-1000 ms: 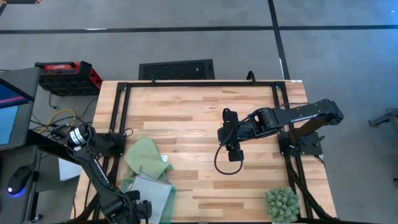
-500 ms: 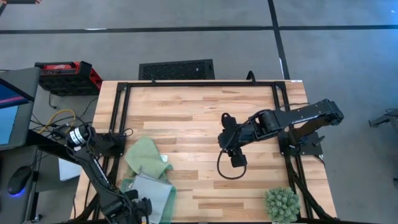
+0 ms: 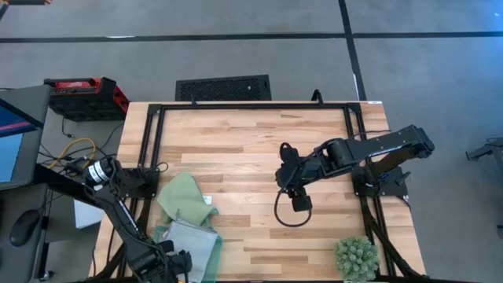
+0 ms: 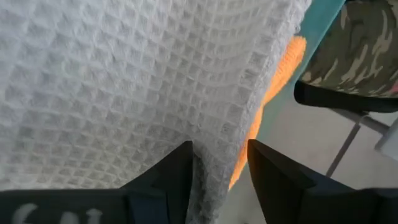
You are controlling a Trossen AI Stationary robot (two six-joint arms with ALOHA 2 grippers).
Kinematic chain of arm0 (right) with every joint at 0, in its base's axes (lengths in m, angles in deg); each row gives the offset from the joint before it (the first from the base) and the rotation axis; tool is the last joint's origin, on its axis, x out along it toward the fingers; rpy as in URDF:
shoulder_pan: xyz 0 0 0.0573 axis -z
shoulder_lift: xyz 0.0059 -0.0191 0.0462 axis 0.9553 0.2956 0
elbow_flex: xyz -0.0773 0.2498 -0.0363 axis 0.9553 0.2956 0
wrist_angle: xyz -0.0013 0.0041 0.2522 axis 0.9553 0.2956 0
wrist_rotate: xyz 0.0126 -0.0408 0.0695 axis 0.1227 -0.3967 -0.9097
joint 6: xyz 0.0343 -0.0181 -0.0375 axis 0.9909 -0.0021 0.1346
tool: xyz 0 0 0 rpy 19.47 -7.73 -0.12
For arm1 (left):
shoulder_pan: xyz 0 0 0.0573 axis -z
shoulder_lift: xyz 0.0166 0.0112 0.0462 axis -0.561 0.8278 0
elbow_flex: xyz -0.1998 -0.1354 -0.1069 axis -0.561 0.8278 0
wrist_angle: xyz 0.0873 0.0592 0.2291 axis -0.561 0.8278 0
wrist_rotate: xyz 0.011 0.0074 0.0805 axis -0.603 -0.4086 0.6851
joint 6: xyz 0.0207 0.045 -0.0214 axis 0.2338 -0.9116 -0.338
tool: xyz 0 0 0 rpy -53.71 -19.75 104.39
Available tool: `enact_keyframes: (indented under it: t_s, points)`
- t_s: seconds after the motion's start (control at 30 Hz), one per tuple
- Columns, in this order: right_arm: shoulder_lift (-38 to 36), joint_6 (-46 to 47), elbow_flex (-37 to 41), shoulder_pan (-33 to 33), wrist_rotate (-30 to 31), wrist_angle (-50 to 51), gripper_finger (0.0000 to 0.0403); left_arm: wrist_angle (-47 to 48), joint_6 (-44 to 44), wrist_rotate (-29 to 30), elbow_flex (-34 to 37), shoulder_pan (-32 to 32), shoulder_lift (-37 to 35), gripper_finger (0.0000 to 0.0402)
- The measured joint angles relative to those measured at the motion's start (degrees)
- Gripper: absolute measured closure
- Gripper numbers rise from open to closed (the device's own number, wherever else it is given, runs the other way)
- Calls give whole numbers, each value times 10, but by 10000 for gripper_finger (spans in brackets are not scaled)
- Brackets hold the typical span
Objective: Fold microfiber towels
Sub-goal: Fold the green microfiber cloth
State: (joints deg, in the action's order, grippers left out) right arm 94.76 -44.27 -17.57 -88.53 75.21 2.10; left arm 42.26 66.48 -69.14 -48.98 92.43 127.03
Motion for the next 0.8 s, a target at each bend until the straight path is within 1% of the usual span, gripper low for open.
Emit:
enact_keyframes:
  t_s: [0.2,0.27,0.33,0.4,0.47,0.6,0.67,0.73,0.8]
  points:
    - [0,0,0,0,0,-2,198,17,-12,12,-20,-7,-28,254]
    - [0,0,0,0,0,-2,198,40,-12,28,-30,-7,-44,254]
    - [0,0,0,0,0,-2,198,75,-6,62,-39,-8,-62,254]
    - [0,0,0,0,0,-2,198,120,4,126,-44,-12,-79,254]
    - [0,0,0,0,0,-2,198,172,12,172,-44,-22,-91,254]
    - [0,0,0,0,0,-2,198,292,29,214,-44,-64,-111,254]
    - [0,0,0,0,0,-2,198,349,32,222,-44,-96,-113,254]
    - [0,0,0,0,0,-2,198,382,20,223,-39,-132,-113,254]
    - [0,0,0,0,0,-3,198,386,-5,223,-27,-171,-113,254]
